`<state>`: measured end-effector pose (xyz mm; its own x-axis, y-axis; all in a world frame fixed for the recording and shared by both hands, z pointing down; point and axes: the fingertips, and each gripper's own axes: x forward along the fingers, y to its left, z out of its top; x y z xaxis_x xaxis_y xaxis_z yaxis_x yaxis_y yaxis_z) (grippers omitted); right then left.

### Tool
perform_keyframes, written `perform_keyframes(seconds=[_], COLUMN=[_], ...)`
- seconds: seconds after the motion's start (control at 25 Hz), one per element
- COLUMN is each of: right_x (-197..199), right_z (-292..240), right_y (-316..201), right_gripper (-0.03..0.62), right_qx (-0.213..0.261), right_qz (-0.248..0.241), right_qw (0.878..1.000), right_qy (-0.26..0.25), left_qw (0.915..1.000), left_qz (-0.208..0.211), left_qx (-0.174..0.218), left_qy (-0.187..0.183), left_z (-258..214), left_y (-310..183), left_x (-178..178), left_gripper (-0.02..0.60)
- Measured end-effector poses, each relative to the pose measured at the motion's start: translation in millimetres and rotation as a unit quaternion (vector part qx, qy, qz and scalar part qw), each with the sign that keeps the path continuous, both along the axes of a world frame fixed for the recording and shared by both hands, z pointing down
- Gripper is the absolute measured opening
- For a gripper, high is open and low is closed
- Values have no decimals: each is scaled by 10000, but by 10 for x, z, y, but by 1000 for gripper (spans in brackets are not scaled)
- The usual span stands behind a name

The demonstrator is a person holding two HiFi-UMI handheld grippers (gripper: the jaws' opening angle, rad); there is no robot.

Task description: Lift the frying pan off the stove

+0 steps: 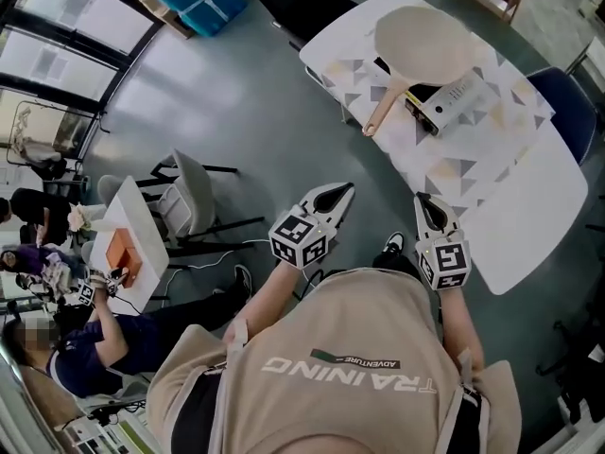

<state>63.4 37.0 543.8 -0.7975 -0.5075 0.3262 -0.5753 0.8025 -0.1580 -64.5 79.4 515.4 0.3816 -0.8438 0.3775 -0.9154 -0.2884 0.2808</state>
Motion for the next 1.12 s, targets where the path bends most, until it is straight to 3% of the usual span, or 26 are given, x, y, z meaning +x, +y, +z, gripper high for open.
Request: perform_keyframes(seconds=[0.32, 0.72, 1.12], right_x=[11, -71, -319], right_z=[59, 174, -80], right_y=[-448, -795, -1502], right_gripper=[3, 3, 3], right_qx=[-48, -143, 187], right_qz=[-43, 260, 1206], right_qw=[9999, 9996, 9922], right_qy=[-112, -2, 235], left_qw=[9998, 9998, 9950], left_qz=[-81, 91, 995], left_qx=[-32, 59, 106], left_qy=[-177, -136, 75], left_z=[1, 58, 92], left_y=[-463, -1033, -1803], left_x=[-12, -234, -561], left_gripper=[2, 2, 2])
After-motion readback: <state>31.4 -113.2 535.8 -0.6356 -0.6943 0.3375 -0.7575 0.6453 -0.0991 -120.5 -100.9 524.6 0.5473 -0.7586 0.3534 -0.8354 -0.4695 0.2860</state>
